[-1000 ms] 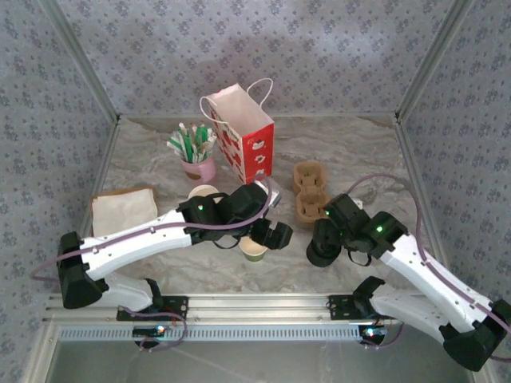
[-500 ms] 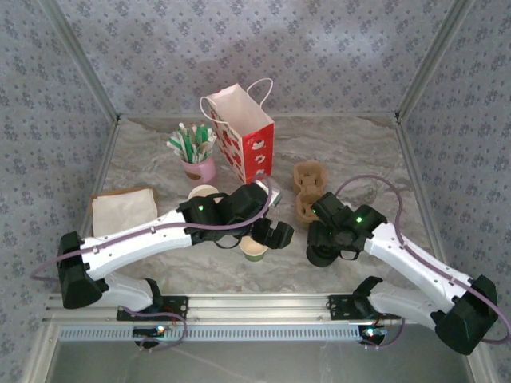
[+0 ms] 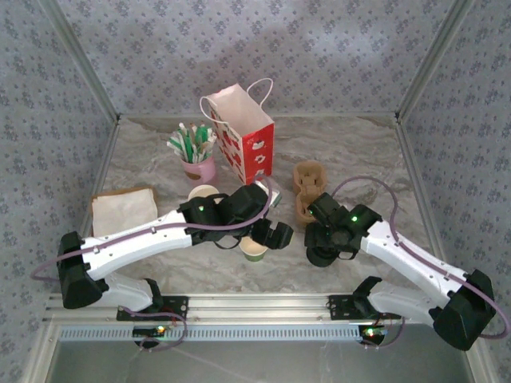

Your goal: Pack the takeout coffee

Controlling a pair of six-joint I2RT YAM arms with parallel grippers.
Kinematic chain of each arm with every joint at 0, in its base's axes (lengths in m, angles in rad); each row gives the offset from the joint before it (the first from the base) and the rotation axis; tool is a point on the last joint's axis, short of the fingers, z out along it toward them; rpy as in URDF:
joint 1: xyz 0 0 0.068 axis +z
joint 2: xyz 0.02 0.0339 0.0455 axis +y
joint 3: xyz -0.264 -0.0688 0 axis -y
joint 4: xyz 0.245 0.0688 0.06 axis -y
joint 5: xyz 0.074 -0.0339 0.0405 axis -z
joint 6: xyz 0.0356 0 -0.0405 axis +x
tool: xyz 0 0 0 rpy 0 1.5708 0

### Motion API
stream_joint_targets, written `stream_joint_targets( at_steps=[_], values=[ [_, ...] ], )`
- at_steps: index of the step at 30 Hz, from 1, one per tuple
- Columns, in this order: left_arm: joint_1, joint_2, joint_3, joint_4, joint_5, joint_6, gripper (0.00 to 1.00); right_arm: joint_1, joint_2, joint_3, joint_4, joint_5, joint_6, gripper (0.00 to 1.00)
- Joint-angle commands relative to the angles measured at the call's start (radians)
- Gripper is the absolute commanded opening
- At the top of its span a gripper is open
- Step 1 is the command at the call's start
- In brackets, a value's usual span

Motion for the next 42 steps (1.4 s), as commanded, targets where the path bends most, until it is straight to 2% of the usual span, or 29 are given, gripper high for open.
stream_joint_targets(
  at_steps=[1,42],
  values=[
    [-0.007,-0.014,-0.007,0.010,-0.017,0.006,0.99,0.010,0.010,-0.011,-0.015,0.007,0.024,0.93],
    [-0.006,-0.036,-0.021,0.015,-0.030,0.004,1.00,0.036,0.041,0.021,-0.047,0.055,0.048,0.72]
  ],
)
